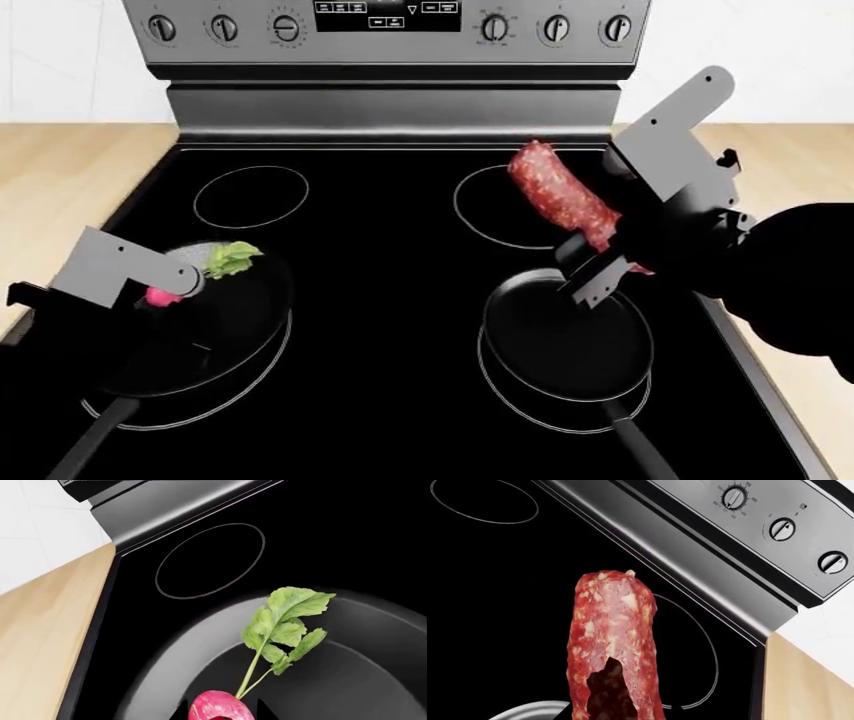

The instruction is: Place both pans onto different burners. Then place the beet and the sausage on different pans.

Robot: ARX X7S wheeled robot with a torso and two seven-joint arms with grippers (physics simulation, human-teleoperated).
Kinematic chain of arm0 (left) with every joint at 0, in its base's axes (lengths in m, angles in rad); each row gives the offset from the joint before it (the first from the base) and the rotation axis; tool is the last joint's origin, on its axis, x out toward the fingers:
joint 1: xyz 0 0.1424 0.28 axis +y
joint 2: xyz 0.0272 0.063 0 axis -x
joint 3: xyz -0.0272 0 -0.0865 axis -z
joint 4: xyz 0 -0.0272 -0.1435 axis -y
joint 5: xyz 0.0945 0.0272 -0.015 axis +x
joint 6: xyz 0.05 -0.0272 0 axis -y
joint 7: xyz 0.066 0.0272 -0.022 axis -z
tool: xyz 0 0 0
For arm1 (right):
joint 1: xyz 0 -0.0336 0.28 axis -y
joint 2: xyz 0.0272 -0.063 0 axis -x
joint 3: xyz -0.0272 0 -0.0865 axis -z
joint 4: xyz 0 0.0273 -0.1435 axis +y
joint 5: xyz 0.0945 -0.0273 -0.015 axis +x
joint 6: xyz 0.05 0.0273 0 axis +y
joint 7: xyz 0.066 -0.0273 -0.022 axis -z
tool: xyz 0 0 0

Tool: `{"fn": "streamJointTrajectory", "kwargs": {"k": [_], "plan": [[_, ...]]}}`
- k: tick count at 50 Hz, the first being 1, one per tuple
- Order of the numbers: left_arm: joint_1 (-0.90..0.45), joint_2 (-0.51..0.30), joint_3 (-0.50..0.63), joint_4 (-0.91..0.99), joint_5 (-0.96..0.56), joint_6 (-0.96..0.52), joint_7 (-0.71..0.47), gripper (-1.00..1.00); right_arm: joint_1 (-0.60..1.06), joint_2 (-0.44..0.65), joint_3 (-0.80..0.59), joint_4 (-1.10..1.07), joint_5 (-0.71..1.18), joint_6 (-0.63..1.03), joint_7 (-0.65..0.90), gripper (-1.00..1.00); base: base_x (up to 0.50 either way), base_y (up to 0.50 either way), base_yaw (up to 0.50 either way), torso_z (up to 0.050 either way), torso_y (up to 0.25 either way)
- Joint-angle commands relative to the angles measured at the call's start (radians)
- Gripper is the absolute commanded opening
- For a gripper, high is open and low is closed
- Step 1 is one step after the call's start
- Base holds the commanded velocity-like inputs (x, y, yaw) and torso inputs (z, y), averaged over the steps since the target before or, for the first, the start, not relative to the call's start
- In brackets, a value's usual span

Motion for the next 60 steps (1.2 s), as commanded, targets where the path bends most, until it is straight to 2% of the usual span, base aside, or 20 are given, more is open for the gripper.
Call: {"fn": "streamJointTrajectory", "kwargs": {"k": [1, 24, 25, 39, 60], "plan": [[0.006, 0.005, 0.008, -0.009, 0.016, 0.003, -0.002, -1.0, -0.001, 0.003, -0.002, 0.0, -0.013, -0.005, -0.005, -1.0, 0.0, 0.0, 0.0, 0.0, 0.0], [-0.001, 0.006, 0.02, -0.009, 0.023, -0.015, 0.013, -1.0, -0.005, 0.006, -0.006, 0.0, -0.009, -0.015, -0.005, -1.0, 0.0, 0.0, 0.0, 0.0, 0.0], [-0.002, 0.006, 0.02, -0.008, 0.022, -0.016, 0.014, 1.0, -0.004, 0.006, -0.006, 0.001, -0.009, -0.014, -0.005, -1.0, 0.0, 0.0, 0.0, 0.0, 0.0], [-0.021, 0.003, 0.016, -0.002, 0.018, -0.032, 0.018, 1.0, -0.006, 0.01, -0.01, 0.002, -0.01, -0.021, -0.009, -1.0, 0.0, 0.0, 0.0, 0.0, 0.0], [-0.046, -0.094, -0.07, 0.092, -0.082, -0.029, -0.02, 1.0, 0.009, -0.002, -0.015, -0.002, 0.0, -0.016, -0.005, -1.0, 0.0, 0.0, 0.0, 0.0, 0.0]]}}
